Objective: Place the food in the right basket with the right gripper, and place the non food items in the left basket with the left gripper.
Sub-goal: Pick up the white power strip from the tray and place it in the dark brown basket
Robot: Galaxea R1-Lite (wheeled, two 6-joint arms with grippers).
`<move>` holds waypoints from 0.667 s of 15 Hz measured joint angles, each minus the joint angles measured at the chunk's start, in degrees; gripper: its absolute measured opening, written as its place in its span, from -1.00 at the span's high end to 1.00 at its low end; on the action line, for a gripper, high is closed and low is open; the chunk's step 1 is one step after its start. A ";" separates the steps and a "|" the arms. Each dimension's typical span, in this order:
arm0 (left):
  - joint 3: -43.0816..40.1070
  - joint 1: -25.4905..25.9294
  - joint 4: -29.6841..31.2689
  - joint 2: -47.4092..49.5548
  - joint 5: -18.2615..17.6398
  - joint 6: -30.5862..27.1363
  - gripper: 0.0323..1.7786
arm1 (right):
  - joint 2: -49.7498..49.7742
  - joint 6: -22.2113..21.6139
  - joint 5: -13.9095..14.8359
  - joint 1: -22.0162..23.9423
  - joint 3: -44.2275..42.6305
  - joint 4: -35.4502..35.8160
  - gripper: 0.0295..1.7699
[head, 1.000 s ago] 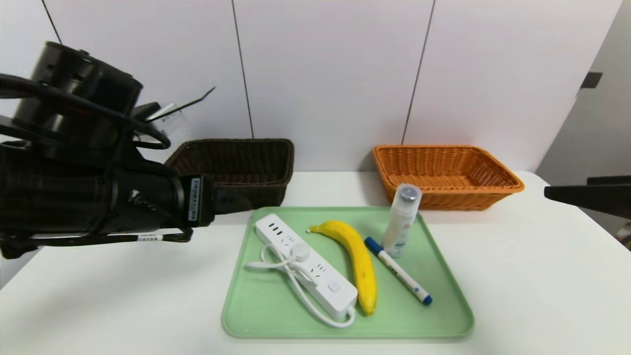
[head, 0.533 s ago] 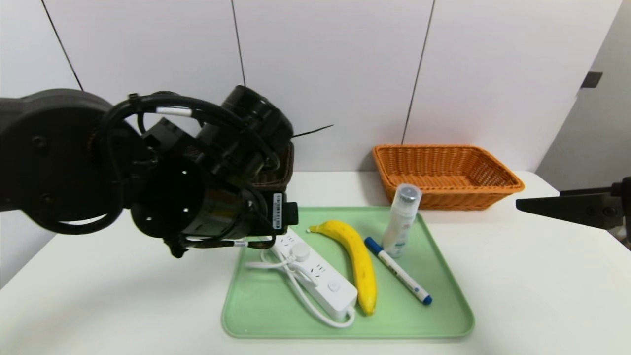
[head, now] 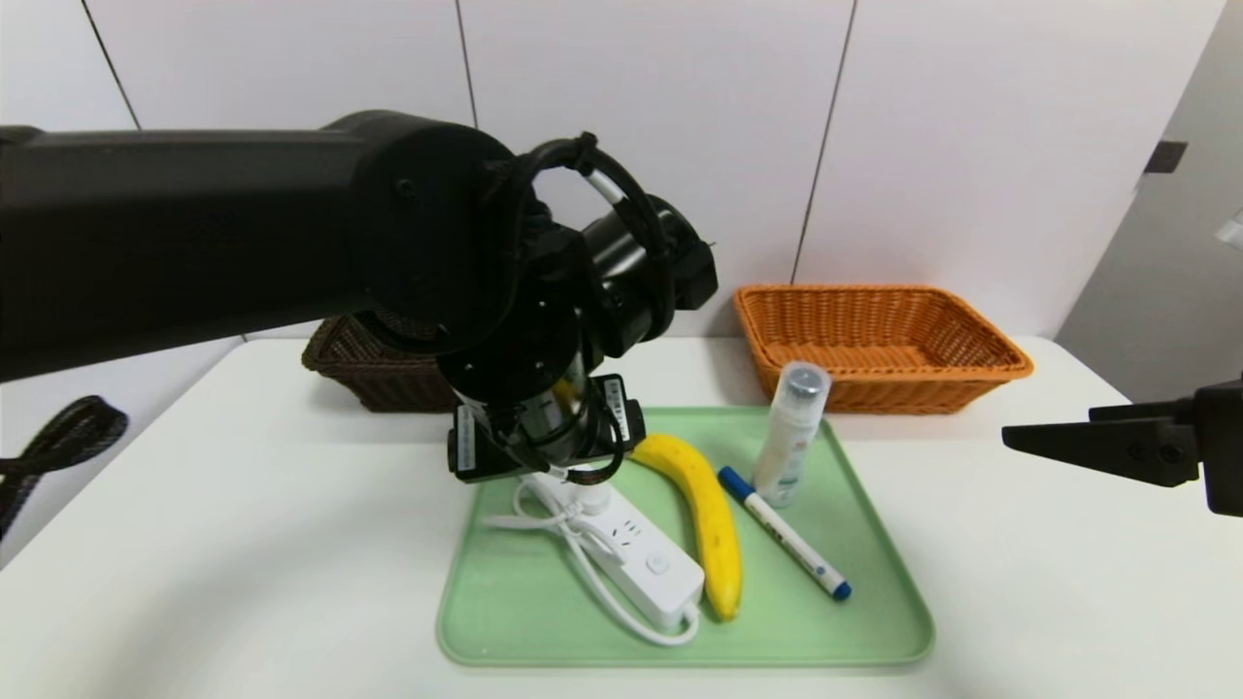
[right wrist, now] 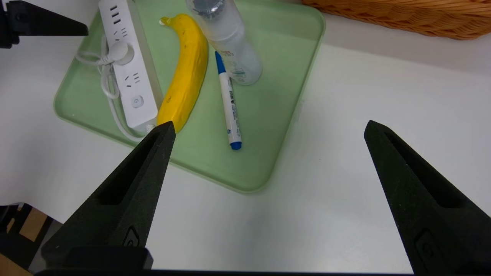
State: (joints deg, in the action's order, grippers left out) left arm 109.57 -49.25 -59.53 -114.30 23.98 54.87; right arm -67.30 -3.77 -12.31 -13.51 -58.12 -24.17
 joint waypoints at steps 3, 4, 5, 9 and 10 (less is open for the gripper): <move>2.80 -0.83 -2.68 -4.25 0.05 1.68 -0.90 | 0.00 0.09 0.02 0.06 2.34 4.02 -0.92; 3.13 -1.02 -2.71 -5.40 0.05 1.77 -0.90 | 0.00 0.11 -0.04 0.09 3.00 4.28 -0.92; 3.28 -1.10 -2.68 -6.21 0.05 1.83 -0.90 | 0.00 0.13 -0.04 0.09 3.41 4.41 -0.92; 3.44 -1.19 -2.62 -8.06 -0.02 1.94 -0.90 | -0.17 0.11 -0.13 0.06 3.85 4.44 -0.92; 3.46 -1.19 -2.62 -8.22 -0.04 1.96 -0.90 | -0.20 0.09 -0.15 -0.02 3.88 4.44 -0.92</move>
State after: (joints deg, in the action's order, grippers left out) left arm 113.03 -50.44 -62.15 -122.52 23.94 56.83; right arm -67.50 -3.68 -12.46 -13.53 -54.25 -19.74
